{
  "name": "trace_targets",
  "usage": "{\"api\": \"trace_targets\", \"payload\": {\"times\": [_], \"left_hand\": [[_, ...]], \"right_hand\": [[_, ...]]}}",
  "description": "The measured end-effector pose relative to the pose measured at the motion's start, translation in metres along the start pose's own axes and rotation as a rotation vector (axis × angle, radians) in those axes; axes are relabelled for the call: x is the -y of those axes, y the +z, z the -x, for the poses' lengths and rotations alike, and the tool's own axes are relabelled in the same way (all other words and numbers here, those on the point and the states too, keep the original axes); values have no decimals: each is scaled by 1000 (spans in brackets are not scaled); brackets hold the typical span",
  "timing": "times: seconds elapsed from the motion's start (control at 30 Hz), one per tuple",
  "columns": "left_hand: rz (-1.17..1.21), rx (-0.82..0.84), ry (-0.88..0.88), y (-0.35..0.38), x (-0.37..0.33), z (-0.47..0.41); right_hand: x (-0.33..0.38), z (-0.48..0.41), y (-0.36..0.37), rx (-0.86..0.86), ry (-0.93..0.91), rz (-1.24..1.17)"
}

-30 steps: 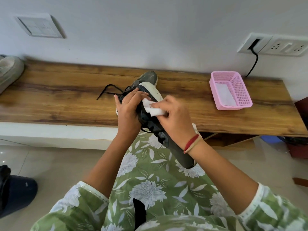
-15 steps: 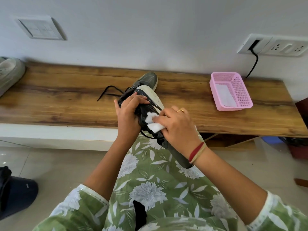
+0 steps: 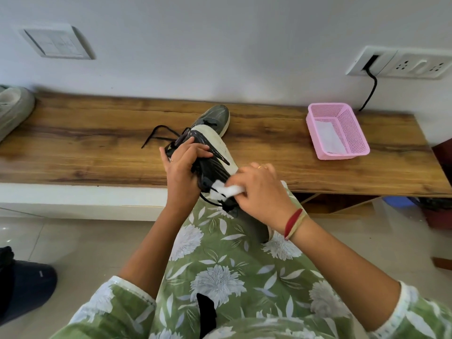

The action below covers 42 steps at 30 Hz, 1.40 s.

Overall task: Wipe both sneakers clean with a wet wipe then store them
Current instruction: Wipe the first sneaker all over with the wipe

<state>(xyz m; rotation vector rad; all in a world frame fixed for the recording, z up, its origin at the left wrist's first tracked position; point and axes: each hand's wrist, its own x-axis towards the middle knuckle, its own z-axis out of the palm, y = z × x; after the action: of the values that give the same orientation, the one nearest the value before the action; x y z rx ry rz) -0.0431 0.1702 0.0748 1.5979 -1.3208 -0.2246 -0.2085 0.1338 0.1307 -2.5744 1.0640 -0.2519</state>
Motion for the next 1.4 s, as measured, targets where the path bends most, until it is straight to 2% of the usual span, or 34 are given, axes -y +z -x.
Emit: {"api": "trace_targets", "payload": {"times": [0.07, 0.13, 0.27, 0.33, 0.43, 0.53, 0.63, 0.73, 0.87, 0.97, 1.0, 1.07, 1.1, 1.13, 1.23, 1.27, 1.33, 1.4], "left_hand": [[18, 5, 40, 1, -2, -4], [62, -25, 81, 3, -2, -7], [60, -89, 77, 5, 1, -4], [11, -112, 75, 7, 3, -4], [-33, -136, 83, 8, 1, -8], [-27, -82, 132, 9, -2, -7], [12, -8, 137, 8, 1, -6], [108, 3, 121, 7, -1, -5], [155, -32, 82, 5, -3, -9], [147, -34, 91, 2, 0, -10], [139, -24, 98, 2, 0, -9], [129, 3, 111, 2, 0, -6], [135, 18, 118, 2, -1, -5], [144, 35, 124, 2, -2, -4], [120, 83, 150, 2, -2, -4], [104, 89, 155, 3, -1, -5], [100, 89, 160, 5, 0, -6], [110, 78, 169, 6, -2, -6]], "right_hand": [[5, -4, 3, -147, 51, -162], [9, -4, 6, -225, 46, -250], [-4, 3, 8, -169, -2, -290], [-13, 3, 4, -197, 86, -432], [-23, -12, -11, -370, 275, -648], [-31, -42, -24, -446, 337, -649], [-26, -67, -30, -429, 256, -582], [-20, -74, -30, -416, 211, -633], [-23, -67, -28, -355, 252, -914], [-25, -66, -38, -332, 551, -1366], [-26, -67, -41, -354, 626, -1422], [-28, -69, -42, -327, 652, -1369], [-24, -69, -41, -289, 591, -1271], [-19, -68, -39, -262, 490, -1111], [-14, -62, -23, -271, 23, -340], [-15, -60, -19, -265, -102, -164], [-19, -54, -14, -213, -179, -33], [-22, -43, -12, -182, -155, -23]]}}
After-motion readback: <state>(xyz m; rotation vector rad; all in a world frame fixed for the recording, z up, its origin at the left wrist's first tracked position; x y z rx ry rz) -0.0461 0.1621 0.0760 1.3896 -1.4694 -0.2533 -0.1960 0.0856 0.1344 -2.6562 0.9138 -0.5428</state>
